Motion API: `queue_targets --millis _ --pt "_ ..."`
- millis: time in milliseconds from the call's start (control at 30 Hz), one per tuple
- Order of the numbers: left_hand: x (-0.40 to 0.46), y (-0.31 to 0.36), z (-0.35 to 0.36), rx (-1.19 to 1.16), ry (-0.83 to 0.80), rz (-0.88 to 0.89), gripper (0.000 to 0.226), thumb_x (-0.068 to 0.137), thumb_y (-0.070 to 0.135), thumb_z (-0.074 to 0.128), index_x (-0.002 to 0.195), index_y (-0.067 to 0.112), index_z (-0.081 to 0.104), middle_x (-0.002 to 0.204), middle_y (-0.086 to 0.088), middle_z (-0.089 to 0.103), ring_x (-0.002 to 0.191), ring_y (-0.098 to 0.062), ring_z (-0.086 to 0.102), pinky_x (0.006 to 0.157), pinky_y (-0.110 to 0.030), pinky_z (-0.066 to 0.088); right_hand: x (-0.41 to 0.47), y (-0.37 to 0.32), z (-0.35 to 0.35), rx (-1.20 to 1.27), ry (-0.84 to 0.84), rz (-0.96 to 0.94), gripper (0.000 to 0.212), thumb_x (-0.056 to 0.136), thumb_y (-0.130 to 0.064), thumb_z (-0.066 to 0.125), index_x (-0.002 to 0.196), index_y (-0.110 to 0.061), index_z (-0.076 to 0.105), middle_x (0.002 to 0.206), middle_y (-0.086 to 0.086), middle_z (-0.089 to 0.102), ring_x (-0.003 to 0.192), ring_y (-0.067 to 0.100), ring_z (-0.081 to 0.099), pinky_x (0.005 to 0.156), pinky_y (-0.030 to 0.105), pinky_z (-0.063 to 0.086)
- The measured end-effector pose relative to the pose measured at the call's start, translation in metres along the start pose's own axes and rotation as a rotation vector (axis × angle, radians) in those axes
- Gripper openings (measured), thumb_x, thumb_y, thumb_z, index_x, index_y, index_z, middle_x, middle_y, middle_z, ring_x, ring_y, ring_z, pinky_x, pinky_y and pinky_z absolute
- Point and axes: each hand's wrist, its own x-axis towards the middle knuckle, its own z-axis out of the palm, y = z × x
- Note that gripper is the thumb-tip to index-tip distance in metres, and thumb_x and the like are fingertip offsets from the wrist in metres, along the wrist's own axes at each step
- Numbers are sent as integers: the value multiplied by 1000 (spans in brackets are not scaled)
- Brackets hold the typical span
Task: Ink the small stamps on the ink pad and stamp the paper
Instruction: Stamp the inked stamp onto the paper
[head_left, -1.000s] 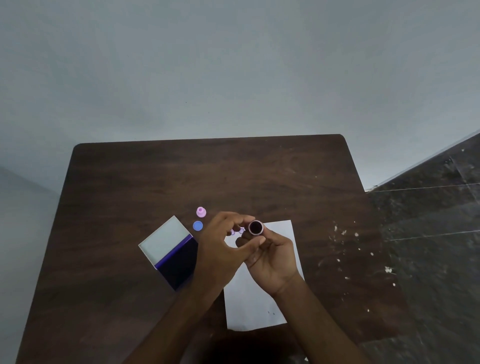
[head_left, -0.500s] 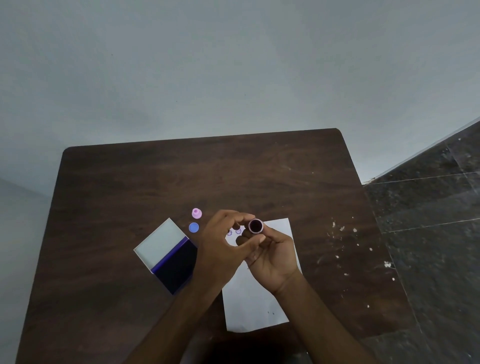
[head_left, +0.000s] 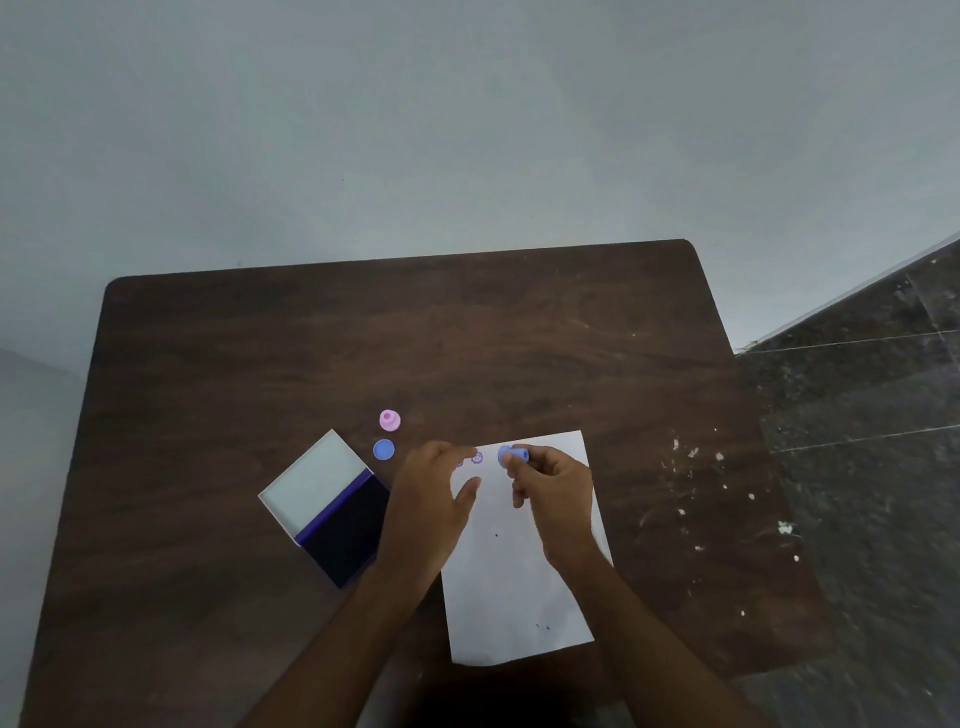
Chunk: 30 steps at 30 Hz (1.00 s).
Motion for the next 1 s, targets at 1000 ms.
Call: queue_targets --millis 1000 --pt "30 -10 27 323 150 31 40 60 50 84 85 21 69 84 -2 69 77 -21 62 74 -34 45 33 28 17 -498 -20 -211 30 81 -42 67 101 -19 65 101 2 70 70 9 52 68 12 38"
